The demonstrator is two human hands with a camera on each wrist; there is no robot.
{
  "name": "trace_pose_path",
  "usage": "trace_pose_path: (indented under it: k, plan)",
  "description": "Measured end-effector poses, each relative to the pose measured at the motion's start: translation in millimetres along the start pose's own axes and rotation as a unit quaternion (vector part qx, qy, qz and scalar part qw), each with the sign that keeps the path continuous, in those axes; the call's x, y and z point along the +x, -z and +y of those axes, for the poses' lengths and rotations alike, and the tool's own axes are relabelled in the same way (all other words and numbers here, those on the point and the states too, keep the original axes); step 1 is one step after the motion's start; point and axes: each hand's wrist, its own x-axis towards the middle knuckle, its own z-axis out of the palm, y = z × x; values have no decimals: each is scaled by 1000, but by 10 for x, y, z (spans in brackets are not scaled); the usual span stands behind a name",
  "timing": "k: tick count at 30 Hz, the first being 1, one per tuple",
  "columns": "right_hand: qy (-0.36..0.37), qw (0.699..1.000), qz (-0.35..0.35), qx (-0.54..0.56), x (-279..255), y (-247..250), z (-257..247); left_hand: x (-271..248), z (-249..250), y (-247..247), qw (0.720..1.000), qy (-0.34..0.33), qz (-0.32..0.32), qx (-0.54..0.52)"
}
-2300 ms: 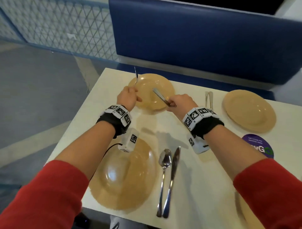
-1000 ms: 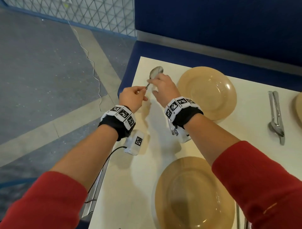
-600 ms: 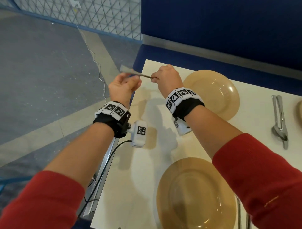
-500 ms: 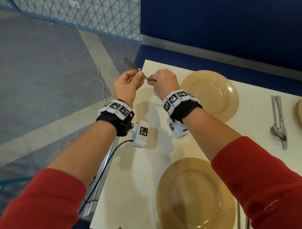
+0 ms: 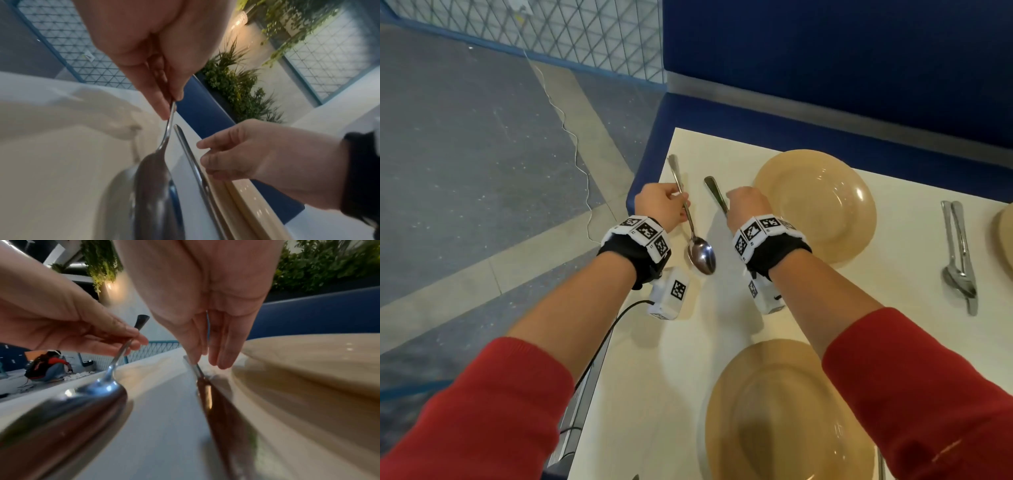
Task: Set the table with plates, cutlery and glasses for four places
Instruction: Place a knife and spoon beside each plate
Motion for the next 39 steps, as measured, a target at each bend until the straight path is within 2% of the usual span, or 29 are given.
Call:
trace_pose_path:
  k: [4,6,16,19,24,30,39]
  plan:
    - [-7,1000,3,-21,34,-113,-9,73,-62,-121,990,-3,-61,124]
    - [-17,1000,7,-2,56,-117,-16,119,-70,-168,982,-3,-65,175]
    - [-36,994,15,99,195,-68,31,262,44,-369,977,-17,-55,205]
    - [-24,993,18,113,157,-65,72,192,46,-314,973,-22,-77,217]
    - [-17,994,28,100,175,-91,62,49,15,-289,953,-68,-122,269]
    - [-46,993,66,85,319,-106,26,225,100,-432,948,-93,-107,286]
    - [-51,995,72,36,468,-63,52,462,288,-514,937,-119,-96,314]
